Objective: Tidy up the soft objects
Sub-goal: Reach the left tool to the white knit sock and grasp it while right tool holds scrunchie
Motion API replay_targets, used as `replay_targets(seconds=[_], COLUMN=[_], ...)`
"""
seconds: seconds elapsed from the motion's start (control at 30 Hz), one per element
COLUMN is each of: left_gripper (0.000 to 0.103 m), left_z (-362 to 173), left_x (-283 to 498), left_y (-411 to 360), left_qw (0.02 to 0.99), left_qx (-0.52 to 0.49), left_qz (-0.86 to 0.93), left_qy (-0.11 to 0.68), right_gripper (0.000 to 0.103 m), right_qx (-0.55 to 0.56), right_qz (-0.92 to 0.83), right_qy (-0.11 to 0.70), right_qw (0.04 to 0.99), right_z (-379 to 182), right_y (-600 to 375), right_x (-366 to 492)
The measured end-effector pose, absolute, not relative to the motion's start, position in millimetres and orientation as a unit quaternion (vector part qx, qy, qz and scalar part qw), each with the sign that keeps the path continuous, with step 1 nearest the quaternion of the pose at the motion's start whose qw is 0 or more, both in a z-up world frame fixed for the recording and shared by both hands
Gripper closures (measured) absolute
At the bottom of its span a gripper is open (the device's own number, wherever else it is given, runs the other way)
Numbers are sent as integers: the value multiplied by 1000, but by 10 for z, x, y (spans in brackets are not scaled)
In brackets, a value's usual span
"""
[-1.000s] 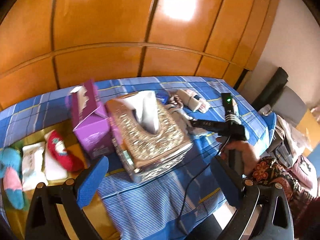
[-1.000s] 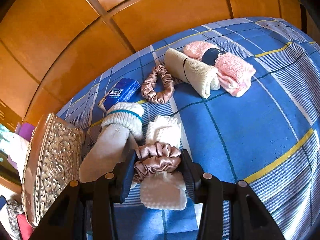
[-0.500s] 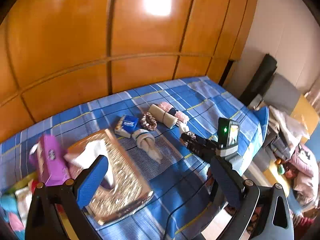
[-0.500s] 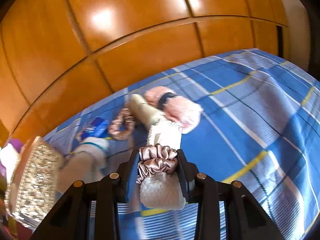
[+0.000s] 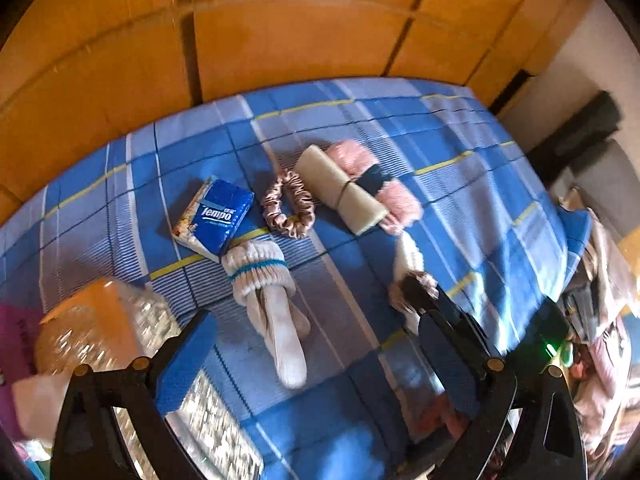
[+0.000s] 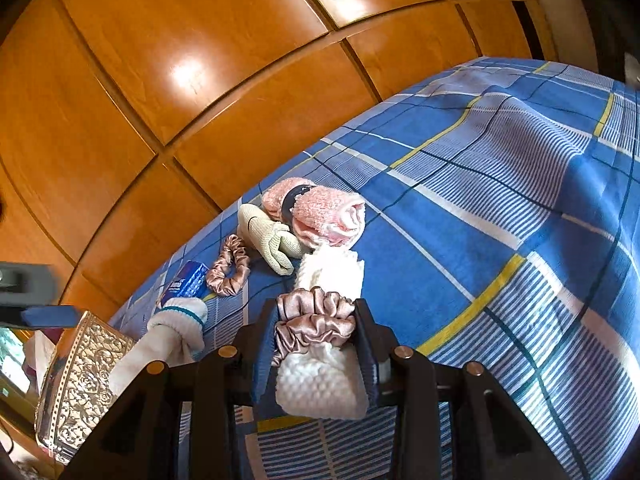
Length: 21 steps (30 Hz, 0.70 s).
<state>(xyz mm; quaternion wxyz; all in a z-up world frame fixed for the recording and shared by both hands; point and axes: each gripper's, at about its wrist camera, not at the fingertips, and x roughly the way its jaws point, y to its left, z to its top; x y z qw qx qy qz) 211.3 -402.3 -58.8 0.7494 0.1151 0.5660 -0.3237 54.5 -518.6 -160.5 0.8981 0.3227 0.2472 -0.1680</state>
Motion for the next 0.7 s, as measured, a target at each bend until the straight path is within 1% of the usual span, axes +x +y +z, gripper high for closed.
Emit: replay_targets(seconds=[0.17, 0.2, 0.33, 0.4, 0.47, 0.5, 0.57, 0.7], left_gripper=[5, 7, 9, 15, 17, 21, 26, 28], left_z=[-902, -956, -1128, -1200, -1250, -1267, -1305, -1382], left_x=[2283, 2293, 2318, 2316, 2301, 2300, 2330, 2377], left_y=[-4167, -4194, -4255, -4283, -4321, -4330, -4327, -4310], left_qw=[736, 736, 733, 734, 743, 746, 748, 750], left_qx=[111, 118, 129, 137, 158, 164, 162, 167], left_qz=[-292, -288, -269, -262, -254, -250, -247, -235], left_qy=[600, 601, 611, 611, 599, 594, 594, 596], right_gripper=[67, 67, 66, 66, 66, 66, 66, 66], right_qx=[331, 333, 338, 339, 340, 340, 340, 340], right_qz=[-164, -163, -161, -160, -160, -160, -160, -160], right_qy=[240, 239, 234, 234, 234, 233, 233, 233], right_qw=[898, 898, 897, 897, 897, 897, 897, 897], right_z=[-1631, -1636, -1650, -1658, -1660, -1659, -1660, -1657], right_y=[-5206, -5211, -5226, -5228, -5225, -5223, -5226, -5228], right_x=[528, 527, 524, 519, 519, 517, 517, 516])
